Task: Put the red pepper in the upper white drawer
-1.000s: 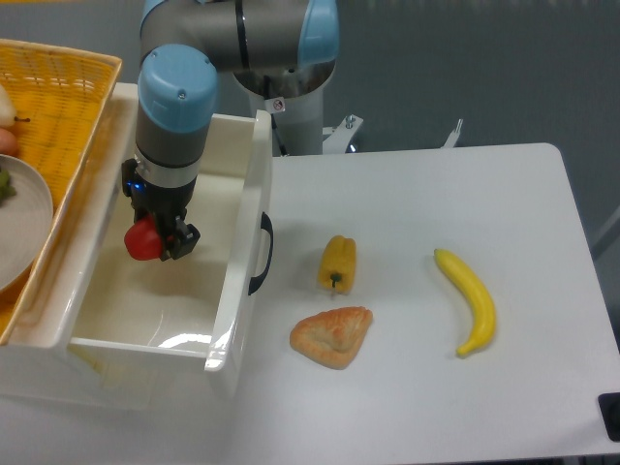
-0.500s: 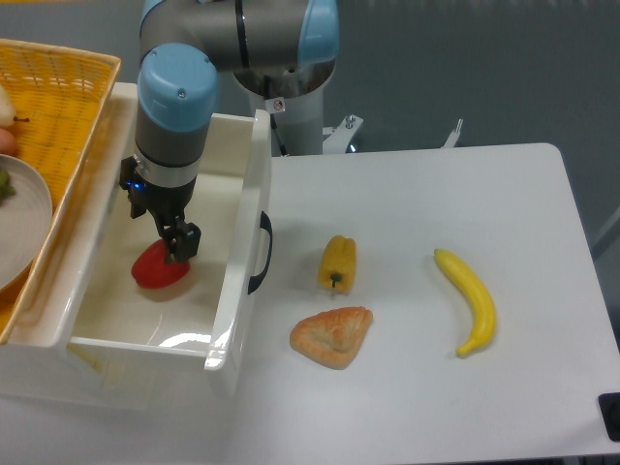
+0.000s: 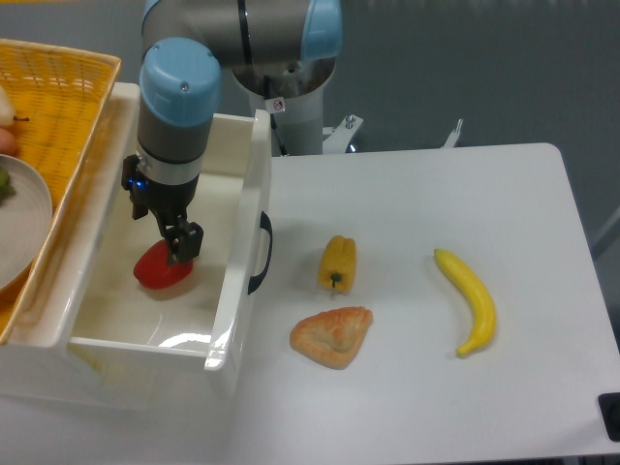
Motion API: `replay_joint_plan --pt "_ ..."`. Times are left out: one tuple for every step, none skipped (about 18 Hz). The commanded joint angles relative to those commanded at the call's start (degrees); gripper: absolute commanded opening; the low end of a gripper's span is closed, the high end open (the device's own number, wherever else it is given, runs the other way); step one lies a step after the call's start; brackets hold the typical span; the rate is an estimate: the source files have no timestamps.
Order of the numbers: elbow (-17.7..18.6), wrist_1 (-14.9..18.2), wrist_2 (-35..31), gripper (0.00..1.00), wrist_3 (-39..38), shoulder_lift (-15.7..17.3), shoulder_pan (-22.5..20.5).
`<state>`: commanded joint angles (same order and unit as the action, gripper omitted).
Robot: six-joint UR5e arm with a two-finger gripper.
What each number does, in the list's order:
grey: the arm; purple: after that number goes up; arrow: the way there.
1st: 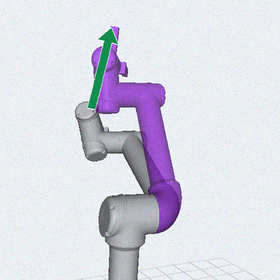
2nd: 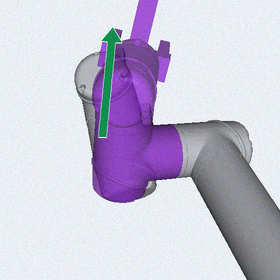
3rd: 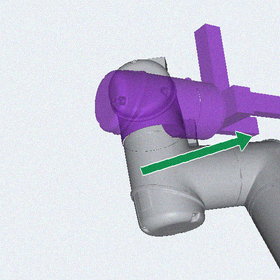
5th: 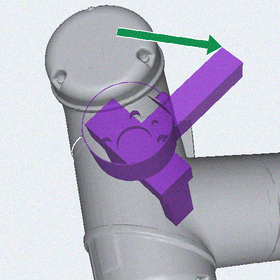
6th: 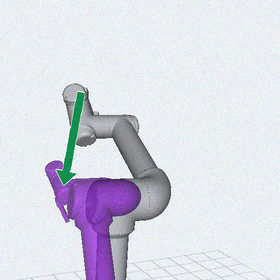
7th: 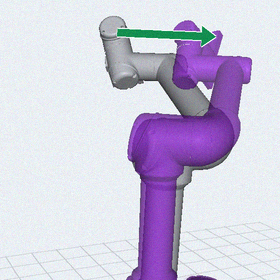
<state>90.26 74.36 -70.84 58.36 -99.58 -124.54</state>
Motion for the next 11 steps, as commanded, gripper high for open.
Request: replay_joint_plan --pt "0.0 0.0 0.0 0.90 0.2 0.0 -0.3" --pt "0.0 0.1 0.1 0.90 0.4 0.1 -0.9" --pt "-0.3 0.2 0.3 0.90 0.5 0.2 -1.2" --pt "-0.5 0.2 0.3 0.90 0.5 0.2 -1.6" --pt "-0.6 0.2 0.3 0.90 0.5 0.3 -2.0" --pt "-0.7 0.2 0.4 0.91 0.5 0.4 -2.5" --pt "-0.8 0.2 0.4 0.91 0.5 0.6 -3.0" --pt "-0.9 0.2 0.5 0.91 0.5 1.0 -3.6" --pt "-0.8 0.3 0.6 0.91 0.5 1.1 -3.8" --pt "-0.8 0.3 1.0 0.91 0.5 1.4 -4.0" --pt "-0.7 0.3 1.6 0.91 0.5 1.9 -4.6"
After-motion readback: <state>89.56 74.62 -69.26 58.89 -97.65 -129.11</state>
